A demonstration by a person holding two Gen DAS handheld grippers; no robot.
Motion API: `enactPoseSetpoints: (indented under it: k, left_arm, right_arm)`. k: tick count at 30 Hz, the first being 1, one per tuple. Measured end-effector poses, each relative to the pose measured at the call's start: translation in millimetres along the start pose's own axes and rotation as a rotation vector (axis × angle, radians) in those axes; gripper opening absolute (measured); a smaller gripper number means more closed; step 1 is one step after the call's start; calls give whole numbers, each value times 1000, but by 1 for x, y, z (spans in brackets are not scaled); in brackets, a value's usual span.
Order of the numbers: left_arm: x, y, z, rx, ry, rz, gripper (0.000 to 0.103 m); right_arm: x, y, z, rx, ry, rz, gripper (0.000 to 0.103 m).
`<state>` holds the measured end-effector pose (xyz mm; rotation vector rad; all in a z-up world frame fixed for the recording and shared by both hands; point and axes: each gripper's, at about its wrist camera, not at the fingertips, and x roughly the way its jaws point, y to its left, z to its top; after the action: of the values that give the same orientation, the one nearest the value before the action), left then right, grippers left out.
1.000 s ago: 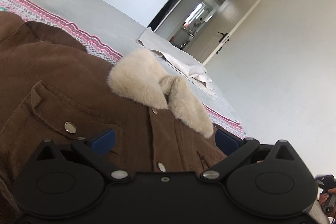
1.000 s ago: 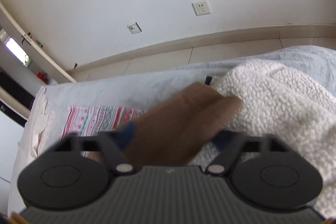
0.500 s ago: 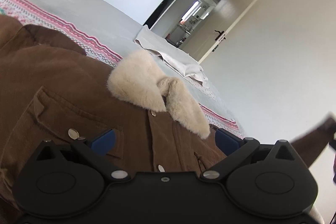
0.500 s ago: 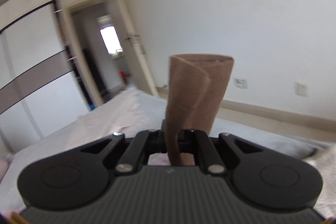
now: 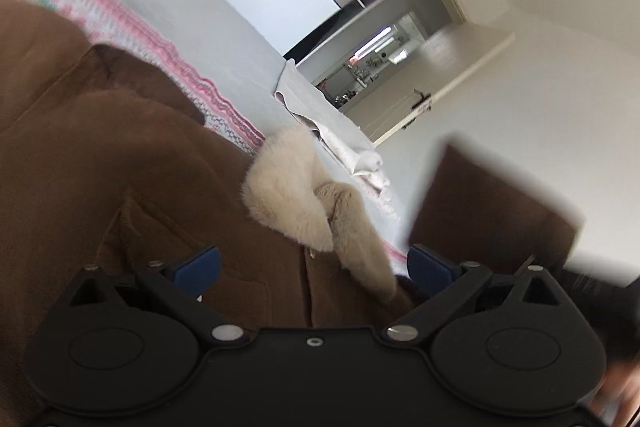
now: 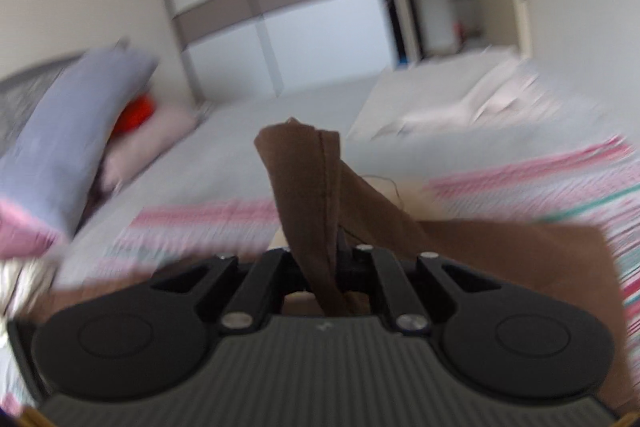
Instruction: Fold large clothes
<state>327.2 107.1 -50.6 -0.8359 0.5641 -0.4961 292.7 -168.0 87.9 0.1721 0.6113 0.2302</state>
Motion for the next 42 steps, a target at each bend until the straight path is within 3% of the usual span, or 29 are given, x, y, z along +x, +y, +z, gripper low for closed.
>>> enactPoseSetpoints:
  k: [3,5,8,10,15,17,19,22,24,25,27,30,34,36,37,38,39,40,41,42]
  left_arm:
    - [4,14,3,-97,37,-62,96]
    - [7,17,3,-120,66,-86,94]
    - [11,13,1,-95,108,-72,84]
    - [17,8,-3,-60,152,-32,77]
    - [36,-9,-18,108,195,164,64]
    - [43,-16,-22,168,166,207,53]
    - [48,-22,-25,230,124,256,14]
    - [35,-30,-25,271,20,182,7]
    - [12,-40,-25,307,-132,43,7]
    - [3,-45,-26,337,-196,33,7]
    - [1,-50,-26,403,-245,126,8]
    - [21,-36,-27,393,-130,264,14]
    - [28,-21,-26,326,-76,277,14]
    - [30,-15,-25,300,-62,270,13]
    - [30,-13,-25,296,-53,265,10]
    - [36,-14,-26,294,-45,260,9]
    - [34,-13,-26,294,-52,239,9]
    - [32,-21,-26,302,-78,194,9]
    - [28,-26,-25,312,-106,148,9]
    - [25,-33,-24,329,-126,114,11]
  right_arm:
    - [23,12,-30,9,171,101,28]
    - [15,7,-34,22,160,134,53]
    - [-9,-14,-24,19,83,116,62]
    - [-23,-34,-20,47,52,83,65]
    - [-49,-88,-26,127,-19,-42,74]
    - [-58,-109,-29,164,-45,-104,76]
    - [-66,-127,-30,206,-83,-178,81]
    - [-79,-152,-29,271,-155,-292,86]
    - [-82,-167,-27,303,-179,-348,86]
    - [-80,-172,-26,306,-183,-375,86]
    - [-71,-182,-24,297,-169,-424,86]
    - [-48,-196,-24,296,-113,-471,86]
    - [-8,-215,-20,315,-51,-468,83]
    - [12,-228,-18,345,-31,-468,70]
    - [19,-234,-19,375,-22,-457,55]
    - [24,-239,-19,405,-23,-429,26]
    - [24,-237,-19,411,-52,-442,24]
    - [19,-228,-20,348,-129,-456,13]
    - [16,-221,-22,288,-187,-497,11]
    - [20,-221,-23,272,-184,-579,11]
